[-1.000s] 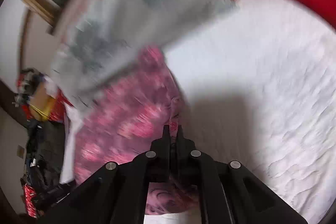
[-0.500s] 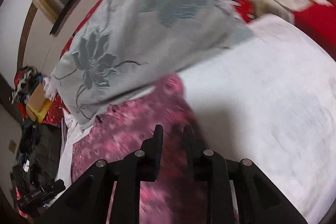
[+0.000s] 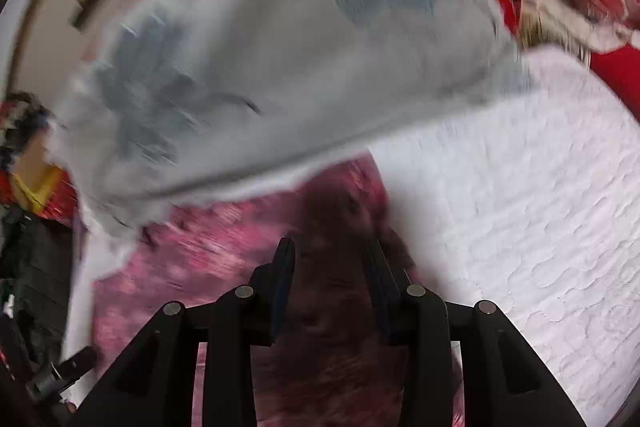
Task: Fold small clothes
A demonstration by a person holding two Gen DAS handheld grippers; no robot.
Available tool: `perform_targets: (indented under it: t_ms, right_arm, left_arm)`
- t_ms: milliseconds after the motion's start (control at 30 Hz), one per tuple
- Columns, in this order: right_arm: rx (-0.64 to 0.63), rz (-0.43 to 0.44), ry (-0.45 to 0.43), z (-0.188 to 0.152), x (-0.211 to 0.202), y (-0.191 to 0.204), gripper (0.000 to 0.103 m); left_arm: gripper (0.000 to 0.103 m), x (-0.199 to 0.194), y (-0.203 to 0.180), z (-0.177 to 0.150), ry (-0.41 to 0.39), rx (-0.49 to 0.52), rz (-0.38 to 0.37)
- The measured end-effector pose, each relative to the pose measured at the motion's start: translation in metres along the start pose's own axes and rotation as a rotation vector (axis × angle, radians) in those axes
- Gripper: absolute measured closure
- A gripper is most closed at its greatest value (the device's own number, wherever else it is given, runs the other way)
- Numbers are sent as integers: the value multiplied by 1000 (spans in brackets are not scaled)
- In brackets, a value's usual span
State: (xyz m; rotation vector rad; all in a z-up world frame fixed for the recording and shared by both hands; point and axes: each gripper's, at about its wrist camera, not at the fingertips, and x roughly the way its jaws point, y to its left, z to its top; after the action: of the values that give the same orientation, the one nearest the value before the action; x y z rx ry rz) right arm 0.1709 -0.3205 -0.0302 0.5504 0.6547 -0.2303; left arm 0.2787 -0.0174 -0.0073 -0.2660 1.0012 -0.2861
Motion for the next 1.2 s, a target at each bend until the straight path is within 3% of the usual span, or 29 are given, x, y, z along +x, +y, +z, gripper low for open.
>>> perform_targets:
  t_ms: [33, 67, 100, 133, 200, 333, 400, 500, 533, 600, 767, 1000, 1200]
  right_arm:
    - [-6, 4, 0, -4, 0, 1, 59]
    - [-12, -11, 44, -9, 8, 0, 46]
    - [-9, -42, 122, -14, 20, -4, 41]
    - [-21, -92, 174, -20, 28, -4, 40]
    - [-49, -113, 108, -18, 7, 8, 42]
    - [-124, -8, -3, -32, -35, 41, 42]
    - [-180, 10, 22, -49, -34, 54, 40]
    - [-190, -56, 165, -69, 1, 56, 37]
    - [-205, -67, 93, -72, -3, 58, 37]
    - [-210, -81, 94, -73, -2, 62, 30]
    - [-254, -134, 83, -76, 2, 71, 26]
    - [-234, -113, 131, -65, 4, 64, 26]
    - [-82, -183, 9, -9, 0, 20, 29]
  left_arm:
    - [22, 7, 0, -1, 9, 21, 38]
    - [21, 17, -1, -4, 33, 44, 90]
    - [20, 28, -1, -7, 68, 67, 142]
    - [19, 34, 1, -12, 74, 76, 137]
    - [19, 30, 3, -13, 52, 64, 129]
    - [18, 28, 5, -15, 51, 73, 117]
    - [19, 27, 6, -15, 54, 66, 109]
    - [18, 27, 6, -15, 49, 73, 109]
    - [18, 26, 6, -16, 48, 75, 108]
    - [18, 26, 7, -17, 47, 77, 102]
    - [15, 28, 9, -19, 46, 72, 95]
    - [12, 29, 12, -23, 39, 68, 75]
    - [12, 4, 10, -1, -81, -3, -32]
